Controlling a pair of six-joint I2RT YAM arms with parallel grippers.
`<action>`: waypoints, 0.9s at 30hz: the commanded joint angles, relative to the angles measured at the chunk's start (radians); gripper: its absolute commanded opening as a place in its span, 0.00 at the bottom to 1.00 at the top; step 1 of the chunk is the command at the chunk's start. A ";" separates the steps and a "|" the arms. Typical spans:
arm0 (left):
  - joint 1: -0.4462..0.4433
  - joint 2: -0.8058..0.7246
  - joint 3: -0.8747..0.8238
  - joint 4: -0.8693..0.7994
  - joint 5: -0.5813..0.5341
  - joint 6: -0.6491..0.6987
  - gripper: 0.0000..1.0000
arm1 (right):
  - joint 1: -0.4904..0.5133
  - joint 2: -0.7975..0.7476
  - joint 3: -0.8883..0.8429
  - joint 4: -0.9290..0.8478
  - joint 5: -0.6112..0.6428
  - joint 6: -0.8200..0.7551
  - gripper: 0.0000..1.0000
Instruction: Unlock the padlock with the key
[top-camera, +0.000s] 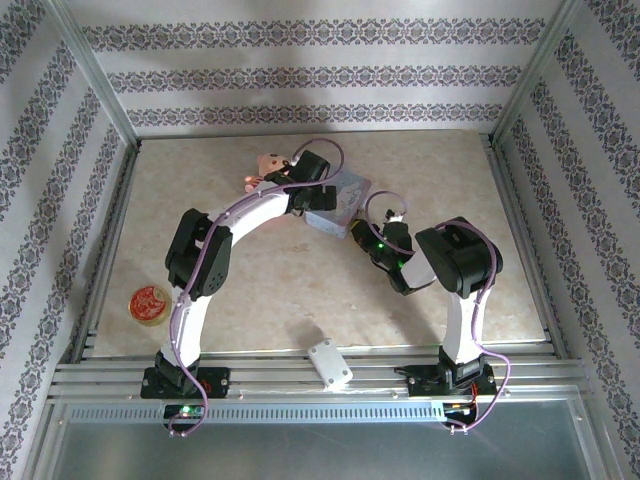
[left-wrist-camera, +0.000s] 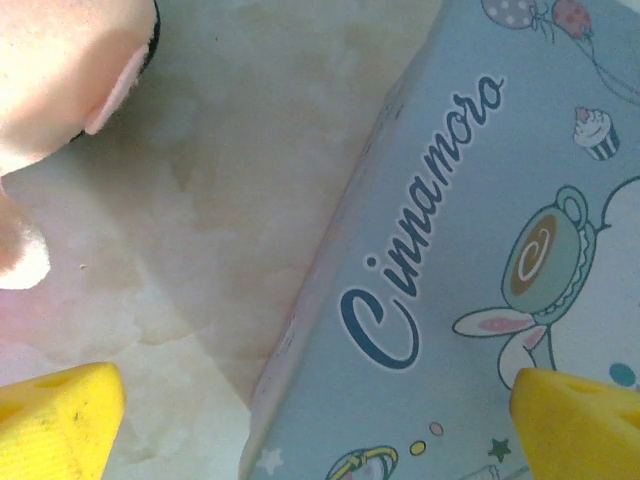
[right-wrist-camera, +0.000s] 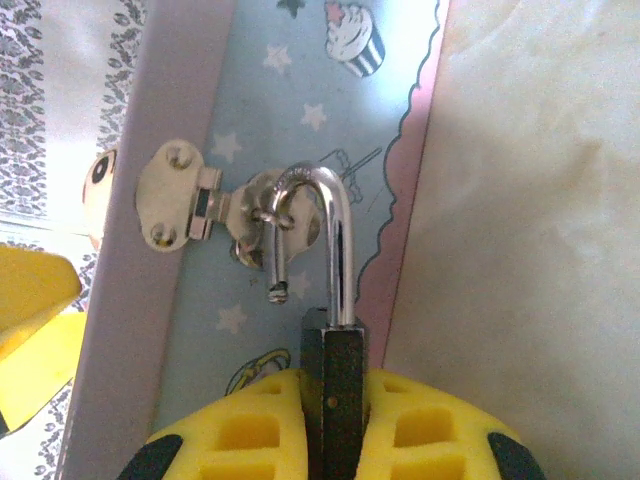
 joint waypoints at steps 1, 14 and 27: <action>-0.012 0.044 0.001 -0.144 -0.055 0.064 0.99 | -0.022 -0.020 -0.001 0.025 -0.007 -0.013 0.00; -0.012 0.052 -0.090 -0.246 -0.120 0.105 0.89 | -0.092 0.037 0.040 0.059 -0.071 -0.010 0.00; -0.011 0.010 -0.180 -0.211 -0.122 0.147 0.80 | -0.124 0.057 0.057 0.092 -0.095 -0.003 0.00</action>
